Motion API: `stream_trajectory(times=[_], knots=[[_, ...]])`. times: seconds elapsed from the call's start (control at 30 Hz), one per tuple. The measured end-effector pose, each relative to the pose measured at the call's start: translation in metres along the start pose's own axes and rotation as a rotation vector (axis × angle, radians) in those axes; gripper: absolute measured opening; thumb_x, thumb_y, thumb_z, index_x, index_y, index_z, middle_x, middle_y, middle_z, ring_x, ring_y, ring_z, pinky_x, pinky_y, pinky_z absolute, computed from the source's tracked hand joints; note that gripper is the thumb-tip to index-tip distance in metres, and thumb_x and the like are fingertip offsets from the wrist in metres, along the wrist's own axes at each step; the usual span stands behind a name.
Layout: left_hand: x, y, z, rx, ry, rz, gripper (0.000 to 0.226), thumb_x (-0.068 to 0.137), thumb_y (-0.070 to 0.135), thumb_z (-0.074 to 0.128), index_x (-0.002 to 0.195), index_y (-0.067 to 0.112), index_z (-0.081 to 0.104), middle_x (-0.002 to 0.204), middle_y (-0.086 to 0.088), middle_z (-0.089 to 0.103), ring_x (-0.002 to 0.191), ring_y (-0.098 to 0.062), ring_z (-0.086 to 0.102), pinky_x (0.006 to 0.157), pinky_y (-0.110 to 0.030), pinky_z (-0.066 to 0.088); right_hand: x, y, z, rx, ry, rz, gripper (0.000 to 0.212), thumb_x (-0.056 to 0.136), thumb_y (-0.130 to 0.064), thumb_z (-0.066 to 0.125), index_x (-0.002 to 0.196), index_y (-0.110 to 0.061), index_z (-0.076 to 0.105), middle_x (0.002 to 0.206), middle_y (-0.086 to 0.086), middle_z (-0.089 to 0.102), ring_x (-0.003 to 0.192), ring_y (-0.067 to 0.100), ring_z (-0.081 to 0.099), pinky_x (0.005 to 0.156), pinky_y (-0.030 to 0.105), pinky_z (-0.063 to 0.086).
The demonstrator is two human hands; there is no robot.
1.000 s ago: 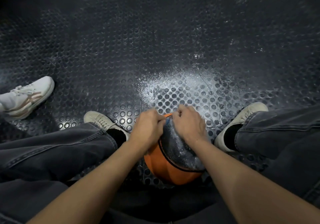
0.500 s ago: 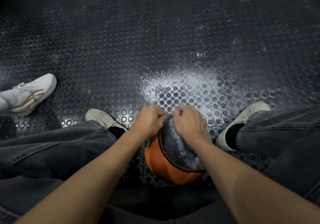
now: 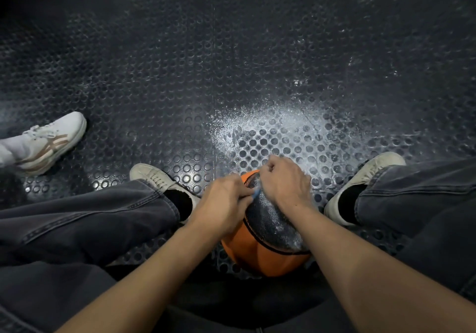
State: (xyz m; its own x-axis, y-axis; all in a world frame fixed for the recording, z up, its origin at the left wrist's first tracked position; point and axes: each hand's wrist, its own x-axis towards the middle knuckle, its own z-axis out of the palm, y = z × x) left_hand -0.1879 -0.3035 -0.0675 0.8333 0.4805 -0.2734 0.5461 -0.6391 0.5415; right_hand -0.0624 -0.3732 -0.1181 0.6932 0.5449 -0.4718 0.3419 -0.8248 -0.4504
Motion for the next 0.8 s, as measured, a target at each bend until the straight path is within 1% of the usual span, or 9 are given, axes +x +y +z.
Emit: stream_trajectory(times=[0.13, 0.23, 0.3, 0.37, 0.43, 0.5, 0.57, 0.7, 0.8], knots=[[0.036, -0.008, 0.006, 0.005, 0.059, -0.213, 0.019, 0.093, 0.025, 0.06, 0.093, 0.017, 0.077, 0.084, -0.006, 0.069, 0.073, -0.02, 0.06, 0.077, -0.037, 0.052, 0.003, 0.004, -0.003, 0.068, -0.079, -0.048, 0.017, 0.099, -0.037, 0.049, 0.085, -0.029, 0.055, 0.096, -0.009, 0.058, 0.087, 0.014, 0.057, 0.099, 0.043, 0.045], [0.055, -0.017, 0.008, -0.087, 0.038, -0.312, 0.017, 0.093, 0.02, 0.06, 0.099, 0.016, 0.076, 0.093, -0.005, 0.074, 0.075, -0.021, 0.066, 0.074, -0.029, 0.054, -0.005, 0.02, -0.001, 0.151, -0.082, -0.081, 0.015, 0.098, -0.04, 0.052, 0.105, -0.034, 0.064, 0.102, -0.012, 0.062, 0.076, 0.007, 0.053, 0.076, 0.028, 0.047], [0.044, -0.011, 0.006, -0.095, 0.037, -0.279, 0.017, 0.093, 0.022, 0.061, 0.099, 0.016, 0.076, 0.088, -0.005, 0.074, 0.076, -0.022, 0.067, 0.072, -0.028, 0.052, -0.007, 0.026, -0.002, 0.155, -0.02, -0.039, 0.015, 0.099, -0.041, 0.05, 0.103, -0.035, 0.063, 0.094, -0.011, 0.064, 0.069, 0.005, 0.053, 0.061, 0.022, 0.04], [0.018, 0.004, 0.006, -0.067, 0.071, -0.202, 0.018, 0.092, 0.025, 0.062, 0.1, 0.017, 0.076, 0.08, -0.004, 0.068, 0.071, -0.02, 0.06, 0.069, -0.024, 0.044, -0.006, 0.024, -0.005, 0.132, 0.005, 0.026, 0.02, 0.1, -0.042, 0.046, 0.101, -0.032, 0.063, 0.085, -0.012, 0.062, 0.067, 0.004, 0.054, 0.058, 0.022, 0.034], [-0.008, 0.018, 0.01, -0.037, 0.089, -0.137, 0.021, 0.093, 0.03, 0.061, 0.101, 0.019, 0.076, 0.085, -0.006, 0.063, 0.078, -0.023, 0.059, 0.075, -0.031, 0.045, -0.003, 0.019, -0.009, 0.131, -0.011, 0.041, 0.021, 0.1, -0.042, 0.045, 0.102, -0.031, 0.063, 0.08, -0.012, 0.061, 0.064, 0.004, 0.052, 0.058, 0.023, 0.034], [-0.013, 0.02, 0.015, -0.026, 0.126, -0.149, 0.022, 0.093, 0.031, 0.059, 0.102, 0.019, 0.075, 0.09, -0.011, 0.062, 0.089, -0.029, 0.06, 0.082, -0.036, 0.045, 0.0, 0.017, -0.009, 0.157, -0.036, 0.034, 0.021, 0.1, -0.042, 0.047, 0.102, -0.031, 0.064, 0.083, -0.011, 0.063, 0.066, 0.008, 0.056, 0.062, 0.023, 0.041], [0.008, 0.013, 0.016, -0.043, 0.188, -0.223, 0.021, 0.093, 0.029, 0.059, 0.1, 0.017, 0.076, 0.09, -0.012, 0.065, 0.089, -0.029, 0.061, 0.083, -0.036, 0.046, -0.001, 0.02, -0.009, 0.217, -0.041, 0.012, 0.02, 0.098, -0.042, 0.049, 0.105, -0.033, 0.066, 0.094, -0.012, 0.066, 0.078, 0.013, 0.06, 0.08, 0.03, 0.05], [0.056, 0.002, 0.006, -0.104, 0.214, -0.364, 0.02, 0.093, 0.023, 0.062, 0.1, 0.01, 0.075, 0.092, -0.01, 0.074, 0.054, -0.016, 0.058, 0.066, -0.031, 0.056, -0.01, 0.019, -0.006, 0.278, 0.033, 0.01, 0.028, 0.099, -0.04, 0.048, 0.122, -0.035, 0.064, 0.123, -0.009, 0.06, 0.099, 0.011, 0.051, 0.098, 0.037, 0.046], [0.032, 0.008, 0.008, -0.027, 0.138, -0.199, 0.022, 0.095, 0.025, 0.057, 0.111, 0.018, 0.071, 0.092, -0.007, 0.065, 0.068, -0.015, 0.055, 0.072, -0.035, 0.052, -0.006, 0.019, -0.003, 0.307, 0.086, 0.106, 0.028, 0.101, -0.04, 0.045, 0.122, -0.037, 0.064, 0.124, -0.009, 0.061, 0.098, 0.012, 0.048, 0.105, 0.043, 0.043]])
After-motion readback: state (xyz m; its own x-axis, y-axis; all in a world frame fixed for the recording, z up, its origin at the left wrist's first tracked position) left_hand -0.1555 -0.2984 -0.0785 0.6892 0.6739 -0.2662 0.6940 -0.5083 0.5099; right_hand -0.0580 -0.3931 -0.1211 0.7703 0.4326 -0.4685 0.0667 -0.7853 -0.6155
